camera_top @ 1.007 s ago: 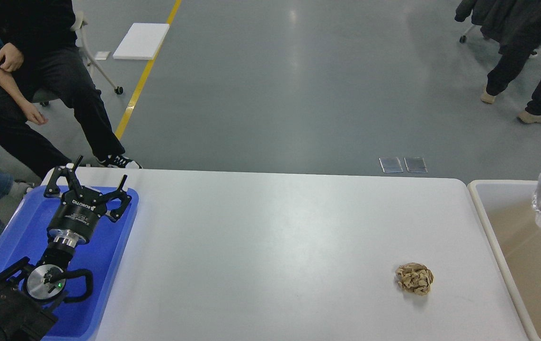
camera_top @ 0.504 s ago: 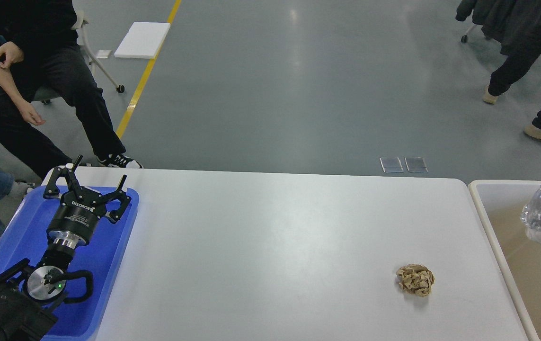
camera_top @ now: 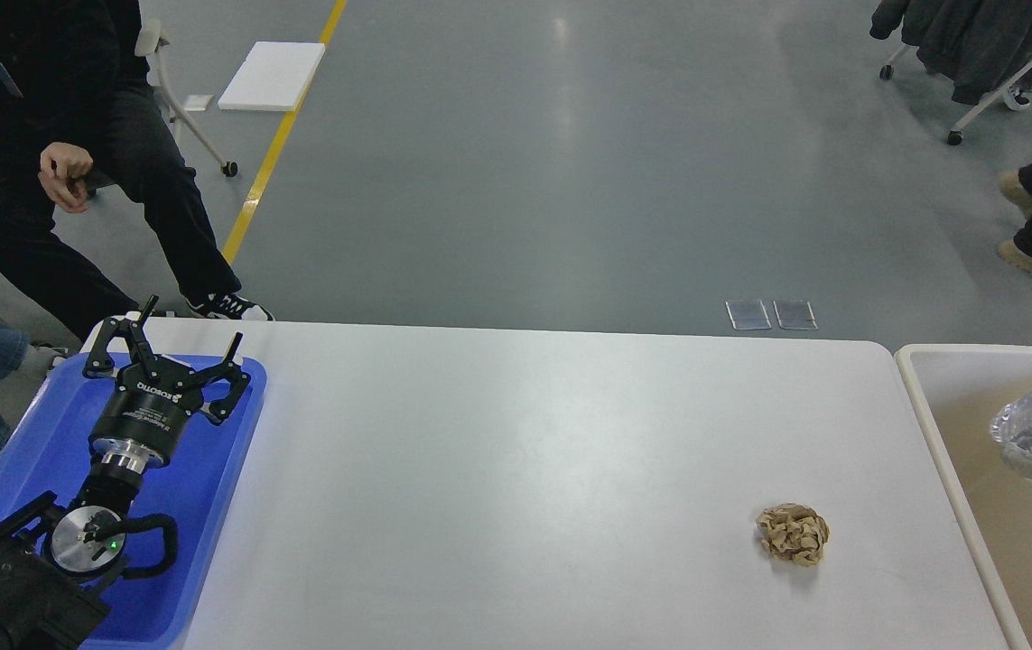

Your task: Tidy desktop

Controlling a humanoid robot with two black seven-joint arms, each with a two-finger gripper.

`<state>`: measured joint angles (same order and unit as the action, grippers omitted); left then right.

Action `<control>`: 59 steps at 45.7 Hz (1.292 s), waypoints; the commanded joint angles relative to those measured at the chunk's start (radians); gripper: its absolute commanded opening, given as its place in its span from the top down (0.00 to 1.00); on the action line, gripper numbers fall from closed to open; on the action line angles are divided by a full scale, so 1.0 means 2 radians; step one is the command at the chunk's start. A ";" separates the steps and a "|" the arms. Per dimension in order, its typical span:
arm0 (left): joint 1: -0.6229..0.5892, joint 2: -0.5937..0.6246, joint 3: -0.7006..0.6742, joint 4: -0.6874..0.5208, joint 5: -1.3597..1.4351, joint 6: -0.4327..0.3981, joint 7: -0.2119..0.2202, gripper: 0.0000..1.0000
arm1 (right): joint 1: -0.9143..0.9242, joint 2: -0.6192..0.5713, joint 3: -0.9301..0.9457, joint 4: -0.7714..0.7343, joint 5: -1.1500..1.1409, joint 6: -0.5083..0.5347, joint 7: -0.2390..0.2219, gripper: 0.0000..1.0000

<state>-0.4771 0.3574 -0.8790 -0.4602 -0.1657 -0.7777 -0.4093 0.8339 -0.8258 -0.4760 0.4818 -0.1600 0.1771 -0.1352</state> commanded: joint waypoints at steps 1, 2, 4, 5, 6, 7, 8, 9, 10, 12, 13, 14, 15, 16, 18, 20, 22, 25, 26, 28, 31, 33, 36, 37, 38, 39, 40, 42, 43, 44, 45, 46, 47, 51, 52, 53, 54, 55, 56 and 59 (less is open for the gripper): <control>0.000 0.000 0.000 0.000 0.000 0.000 0.000 0.01 | -0.060 0.063 0.056 -0.090 0.014 -0.016 0.000 1.00; 0.000 0.000 0.000 0.000 0.000 0.000 0.000 0.01 | -0.062 0.069 0.055 -0.098 0.014 -0.017 0.000 1.00; 0.000 0.000 0.000 0.000 0.000 0.000 0.000 0.01 | -0.066 0.082 0.055 -0.113 0.014 -0.020 0.000 1.00; 0.000 0.000 0.000 0.000 0.000 0.000 0.000 0.01 | -0.069 0.088 0.055 -0.121 0.014 -0.023 0.000 1.00; 0.000 0.000 0.000 0.000 0.000 0.000 0.000 0.01 | -0.073 0.093 0.056 -0.130 0.014 -0.026 0.000 1.00; 0.000 0.000 0.000 0.000 0.000 0.000 0.000 0.01 | -0.076 0.099 0.056 -0.140 0.014 -0.029 0.000 1.00; 0.000 0.000 0.000 0.000 0.000 0.000 0.000 0.01 | -0.080 0.105 0.056 -0.149 0.013 -0.032 0.000 1.00; 0.000 0.000 0.000 0.000 0.000 0.000 0.000 0.01 | -0.084 0.112 0.056 -0.159 0.013 -0.035 0.000 1.00; 0.000 0.000 0.000 0.000 0.000 0.000 0.001 0.01 | -0.087 0.118 0.055 -0.170 0.013 -0.037 0.000 1.00; 0.000 0.000 0.000 0.000 0.000 0.000 0.000 0.01 | -0.093 0.137 0.055 -0.194 0.012 -0.046 0.000 1.00; 0.000 0.000 0.000 0.000 0.000 0.000 0.000 0.01 | -0.096 0.144 0.055 -0.202 0.012 -0.049 0.000 1.00; 0.000 0.000 0.000 0.000 0.000 0.000 0.000 0.01 | -0.098 0.148 0.056 -0.208 0.012 -0.053 0.000 1.00; 0.000 0.000 0.000 0.000 0.000 0.000 0.000 0.01 | -0.100 0.153 0.056 -0.212 0.012 -0.057 0.000 1.00; 0.000 0.000 0.000 0.000 0.000 0.000 0.000 0.01 | -0.102 0.156 0.056 -0.215 0.012 -0.062 0.000 1.00; 0.000 0.000 0.000 0.000 0.000 0.000 0.000 0.01 | -0.106 0.159 0.056 -0.216 0.012 -0.070 0.000 1.00; 0.000 0.000 0.000 0.000 0.000 0.000 0.000 0.01 | -0.108 0.160 0.057 -0.216 0.013 -0.079 0.000 1.00; 0.000 0.000 0.000 0.000 0.000 0.000 0.000 0.01 | -0.110 0.161 0.061 -0.216 0.014 -0.086 0.000 1.00; 0.000 0.000 0.000 0.000 0.000 0.000 0.000 0.01 | -0.113 0.164 0.074 -0.216 0.014 -0.095 0.000 1.00; 0.000 0.000 0.000 0.000 0.000 0.000 0.000 0.01 | -0.113 0.164 0.078 -0.216 0.014 -0.098 0.000 1.00; 0.000 0.000 0.000 0.000 0.000 0.000 0.001 0.01 | -0.113 0.165 0.085 -0.216 0.013 -0.101 0.000 1.00; 0.000 0.000 0.000 0.000 0.000 0.000 0.000 0.01 | -0.113 0.165 0.088 -0.216 0.013 -0.102 0.000 1.00; 0.000 0.000 0.000 0.000 0.000 0.000 0.000 0.01 | -0.113 0.165 0.088 -0.216 0.013 -0.102 0.000 1.00; 0.000 0.000 0.000 0.000 0.000 0.000 0.000 0.01 | -0.113 0.167 0.088 -0.216 0.013 -0.102 0.000 1.00; 0.000 0.000 0.000 0.000 0.000 0.000 0.001 0.01 | -0.113 0.167 0.088 -0.216 0.013 -0.102 0.000 1.00; 0.000 0.000 0.000 0.000 0.000 0.000 0.000 0.01 | -0.113 0.168 0.088 -0.216 0.013 -0.102 0.000 1.00; 0.000 0.000 0.000 0.000 0.000 0.000 0.000 0.01 | -0.113 0.168 0.088 -0.216 0.013 -0.102 0.000 1.00; 0.000 0.000 0.000 0.000 0.000 0.000 0.000 0.01 | -0.113 0.168 0.088 -0.216 0.013 -0.102 0.000 1.00; 0.000 0.000 0.000 0.000 0.000 0.000 0.000 0.01 | -0.113 0.168 0.085 -0.216 0.012 -0.104 0.000 1.00; 0.000 0.000 0.000 0.000 0.000 0.000 0.000 0.01 | -0.113 0.168 0.082 -0.216 0.011 -0.104 0.000 0.99; 0.000 0.000 0.000 0.000 0.000 0.000 0.000 0.01 | -0.113 0.168 0.081 -0.216 0.009 -0.105 0.000 0.89; 0.000 0.000 0.000 0.000 0.000 0.000 0.001 0.01 | -0.113 0.168 0.079 -0.216 0.006 -0.105 0.000 0.77; 0.000 0.000 0.000 0.000 0.000 0.000 0.000 0.01 | -0.113 0.167 0.079 -0.217 0.006 -0.107 0.000 0.65; 0.000 0.000 0.000 0.000 0.000 0.000 0.000 0.01 | -0.112 0.167 0.079 -0.219 0.006 -0.109 0.000 0.51; 0.000 0.000 0.000 0.000 0.000 0.000 0.000 0.01 | -0.112 0.167 0.085 -0.222 0.006 -0.134 0.000 0.07; 0.000 0.000 0.000 0.000 0.000 0.000 0.000 0.01 | -0.112 0.167 0.086 -0.222 0.006 -0.140 0.000 0.06; 0.000 0.000 0.000 0.000 0.000 0.000 0.000 0.01 | -0.113 0.168 0.086 -0.222 0.006 -0.146 0.000 0.06; 0.000 0.000 0.000 0.000 0.000 0.000 0.001 0.01 | -0.114 0.168 0.087 -0.222 0.007 -0.151 0.001 0.06; 0.000 0.000 0.000 0.000 0.000 0.000 0.000 0.01 | -0.114 0.169 0.087 -0.221 0.007 -0.154 0.000 0.06; 0.000 0.000 0.000 0.000 0.000 0.000 0.001 0.01 | -0.114 0.169 0.087 -0.220 0.007 -0.155 0.001 0.06; 0.000 0.000 0.000 0.000 0.000 0.000 0.000 0.01 | -0.114 0.169 0.087 -0.219 0.007 -0.156 0.000 0.05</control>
<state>-0.4770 0.3574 -0.8790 -0.4602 -0.1657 -0.7777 -0.4093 0.6088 -0.4920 -0.3079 0.0449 -0.1438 -0.0812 -0.1350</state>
